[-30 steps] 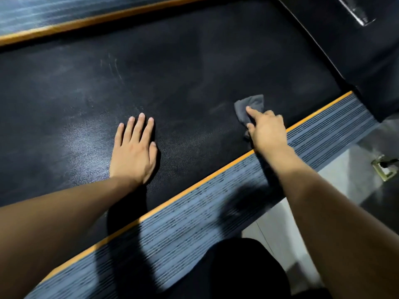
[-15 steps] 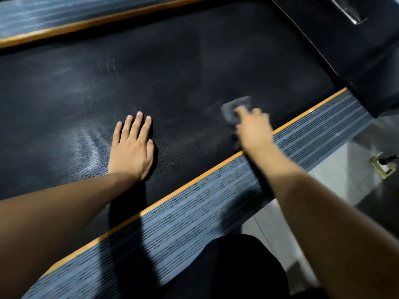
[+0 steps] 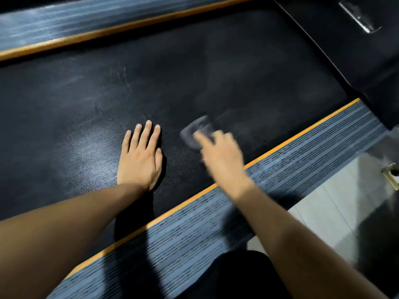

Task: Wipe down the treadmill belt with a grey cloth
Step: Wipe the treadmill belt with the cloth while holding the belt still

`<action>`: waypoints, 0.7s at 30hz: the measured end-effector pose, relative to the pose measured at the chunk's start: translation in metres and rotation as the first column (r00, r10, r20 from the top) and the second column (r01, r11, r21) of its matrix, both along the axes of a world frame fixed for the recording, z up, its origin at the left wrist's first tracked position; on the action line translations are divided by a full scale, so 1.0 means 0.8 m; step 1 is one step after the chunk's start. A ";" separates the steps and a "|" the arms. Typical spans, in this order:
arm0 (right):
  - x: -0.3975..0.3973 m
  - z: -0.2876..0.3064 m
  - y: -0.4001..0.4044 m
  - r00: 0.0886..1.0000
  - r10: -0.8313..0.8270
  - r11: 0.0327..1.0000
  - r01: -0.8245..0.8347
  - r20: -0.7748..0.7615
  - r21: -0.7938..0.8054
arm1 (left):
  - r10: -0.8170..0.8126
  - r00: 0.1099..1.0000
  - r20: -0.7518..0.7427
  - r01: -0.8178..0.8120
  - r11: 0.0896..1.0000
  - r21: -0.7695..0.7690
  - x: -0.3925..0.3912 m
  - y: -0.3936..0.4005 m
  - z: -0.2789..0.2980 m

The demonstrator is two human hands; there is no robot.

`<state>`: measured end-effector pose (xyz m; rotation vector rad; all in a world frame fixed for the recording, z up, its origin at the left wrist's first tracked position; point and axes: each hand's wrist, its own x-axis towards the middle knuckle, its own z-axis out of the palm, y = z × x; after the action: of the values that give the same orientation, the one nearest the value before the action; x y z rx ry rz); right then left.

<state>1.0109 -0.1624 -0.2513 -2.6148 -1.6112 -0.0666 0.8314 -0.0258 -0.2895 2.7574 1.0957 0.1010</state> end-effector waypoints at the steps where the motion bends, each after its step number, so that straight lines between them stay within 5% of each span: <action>1: 0.039 -0.001 0.001 0.993 -0.113 0.994 0.113 0.046 0.004 | -0.002 1.000 -0.005 0.002 1.000 0.004 0.000 -0.001 0.000; 6: 0.144 -0.005 0.027 0.877 -0.462 0.856 0.480 0.131 -0.194 | 0.007 1.000 -0.019 -0.006 1.000 0.006 0.000 -0.001 0.000; 12: -0.058 -0.020 0.065 0.999 0.023 0.999 -0.024 -0.045 -0.022 | -0.005 1.000 -0.022 0.005 1.000 -0.003 -0.001 0.000 -0.001; 15: -0.052 -0.001 0.058 0.997 0.034 0.998 -0.030 -0.076 0.050 | -0.007 1.000 -0.015 0.007 1.000 -0.002 -0.001 0.001 -0.001; 21: 0.096 -0.002 0.055 0.939 -0.341 0.938 0.343 0.038 -0.052 | -0.044 0.999 -0.004 0.044 0.998 -0.037 -0.004 0.008 0.001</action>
<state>1.0873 -0.1187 -0.2532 -2.9215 -1.1606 -0.0770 0.8285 -0.0196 -0.2888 2.7490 1.0264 0.0684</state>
